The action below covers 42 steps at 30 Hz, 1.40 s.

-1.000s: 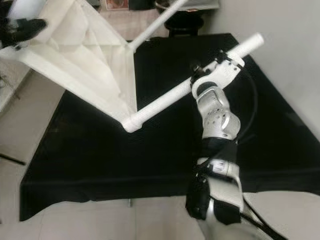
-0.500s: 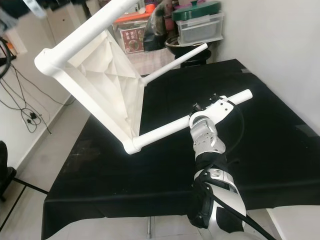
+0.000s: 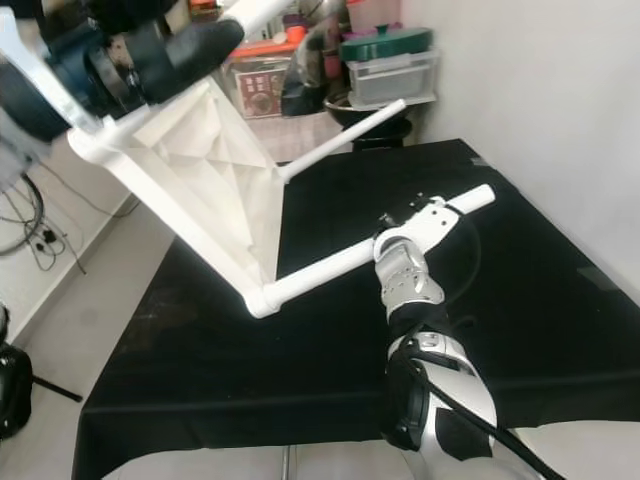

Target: Building children table

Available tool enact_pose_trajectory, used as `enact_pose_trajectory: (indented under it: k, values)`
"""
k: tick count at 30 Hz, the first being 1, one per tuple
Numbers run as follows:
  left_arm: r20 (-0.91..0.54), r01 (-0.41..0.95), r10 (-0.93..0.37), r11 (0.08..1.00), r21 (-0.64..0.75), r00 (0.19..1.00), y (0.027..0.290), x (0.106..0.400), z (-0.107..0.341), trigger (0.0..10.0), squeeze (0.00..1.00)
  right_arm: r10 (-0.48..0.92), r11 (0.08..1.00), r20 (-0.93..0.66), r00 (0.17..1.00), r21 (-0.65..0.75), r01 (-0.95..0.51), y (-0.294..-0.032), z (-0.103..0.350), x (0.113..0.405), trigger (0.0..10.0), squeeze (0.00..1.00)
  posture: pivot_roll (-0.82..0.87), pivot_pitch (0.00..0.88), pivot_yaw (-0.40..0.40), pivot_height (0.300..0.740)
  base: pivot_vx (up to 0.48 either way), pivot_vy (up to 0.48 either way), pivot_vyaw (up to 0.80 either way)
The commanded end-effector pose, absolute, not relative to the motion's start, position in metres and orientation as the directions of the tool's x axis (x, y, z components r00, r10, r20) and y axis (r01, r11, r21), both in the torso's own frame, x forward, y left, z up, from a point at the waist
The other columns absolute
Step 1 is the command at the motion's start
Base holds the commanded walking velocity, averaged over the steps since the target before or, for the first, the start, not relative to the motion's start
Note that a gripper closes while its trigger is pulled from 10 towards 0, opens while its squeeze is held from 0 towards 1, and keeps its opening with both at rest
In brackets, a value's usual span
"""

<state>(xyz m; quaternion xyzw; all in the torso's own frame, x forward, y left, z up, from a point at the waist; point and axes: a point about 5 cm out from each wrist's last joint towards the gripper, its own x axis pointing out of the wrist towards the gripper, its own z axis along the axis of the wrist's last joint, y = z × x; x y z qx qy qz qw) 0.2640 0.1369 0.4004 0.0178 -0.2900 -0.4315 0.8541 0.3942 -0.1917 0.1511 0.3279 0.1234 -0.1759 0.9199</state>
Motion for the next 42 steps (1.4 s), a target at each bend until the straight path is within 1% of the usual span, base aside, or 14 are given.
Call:
enact_pose_trajectory:
  k: [1,13,25,26,27,28,30,31,32,33,35,38,40,42]
  values:
    - [0.471,0.746,-0.749,0.619,0.246,0.466,0.134,0.258,0.389,10.0,0.0,-0.39,0.847,-0.69,0.61,-0.01,0.531,-0.213,0.03,0.323,10.0,0.0,0.1,0.142,0.037,0.74,0.0,0.0,0.0]
    - [0.439,0.751,-0.745,0.627,0.206,0.502,0.13,0.24,0.375,10.0,0.0,-0.39,0.835,-0.722,0.571,-0.016,0.55,-0.222,0.018,0.311,10.0,0.0,0.13,0.204,0.036,0.74,0.0,0.0,0.0]
    - [0.44,0.716,-0.722,0.662,0.219,0.533,0.143,0.243,0.385,10.0,0.0,-0.381,0.827,-0.716,0.585,0.02,0.563,-0.228,0.019,0.311,10.0,0.0,0.14,0.213,0.036,0.74,0.0,0.0,0.0]
    - [0.44,0.709,-0.718,0.669,0.223,0.539,0.144,0.244,0.388,10.0,0.0,-0.359,0.841,-0.677,0.642,0.064,0.537,-0.225,0.027,0.32,10.0,0.0,0.14,0.211,0.037,0.74,0.0,0.0,0.0]
    - [0.44,0.709,-0.718,0.669,0.223,0.539,0.144,0.244,0.388,10.0,0.0,-0.359,0.841,-0.677,0.642,0.064,0.537,-0.225,0.027,0.32,10.0,0.0,0.14,0.211,0.037,0.74,0.0,0.0,0.0]
    - [0.438,0.7,-0.714,0.676,0.229,0.546,0.145,0.245,0.392,10.0,0.0,-0.339,0.875,-0.58,0.741,0.096,0.475,-0.222,0.045,0.336,10.0,0.0,0.14,0.208,0.035,0.74,0.0,0.0,0.0]
    - [0.438,0.7,-0.714,0.676,0.229,0.546,0.145,0.245,0.392,10.0,0.0,-0.339,0.875,-0.58,0.741,0.096,0.475,-0.222,0.045,0.336,10.0,0.0,0.14,0.208,0.035,0.74,0.0,0.0,0.0]
    - [0.439,0.696,-0.712,0.679,0.232,0.548,0.146,0.245,0.394,10.0,0.0,-0.327,0.9,-0.498,0.803,0.097,0.426,-0.221,0.061,0.347,10.0,0.0,0.14,0.206,0.032,0.74,0.0,0.0,0.0]
    - [0.439,0.696,-0.712,0.679,0.232,0.548,0.146,0.245,0.394,10.0,0.0,-0.327,0.9,-0.498,0.803,0.097,0.426,-0.221,0.061,0.347,10.0,0.0,0.14,0.206,0.032,0.74,0.0,0.0,0.0]
    - [0.44,0.692,-0.708,0.684,0.233,0.552,0.146,0.245,0.396,10.0,0.0,-0.305,0.919,-0.425,0.853,0.104,0.38,-0.219,0.075,0.356,10.0,0.0,0.14,0.206,0.032,0.74,0.0,0.0,0.0]
    - [0.44,0.692,-0.708,0.684,0.233,0.552,0.146,0.245,0.396,10.0,0.0,-0.305,0.919,-0.425,0.853,0.104,0.38,-0.219,0.075,0.356,10.0,0.0,0.14,0.206,0.032,0.74,0.0,0.0,0.0]
    - [0.459,0.671,-0.69,0.702,0.239,0.559,0.149,0.245,0.404,10.0,0.0,-0.25,0.967,-0.059,0.966,-0.058,0.247,-0.215,0.163,0.394,10.0,0.0,0.11,0.187,0.02,0.74,0.0,0.0,0.0]
    - [0.459,0.671,-0.69,0.702,0.239,0.559,0.149,0.245,0.404,10.0,0.0,-0.25,0.967,-0.059,0.966,-0.058,0.247,-0.215,0.163,0.394,10.0,0.0,0.11,0.187,0.02,0.74,0.0,0.0,0.0]
    - [0.474,0.662,-0.682,0.709,0.242,0.558,0.149,0.245,0.407,10.0,0.0,-0.238,0.966,0.107,0.965,-0.078,0.247,-0.216,0.212,0.405,10.0,0.0,0.1,0.179,0.013,0.74,0.0,0.0,0.0]
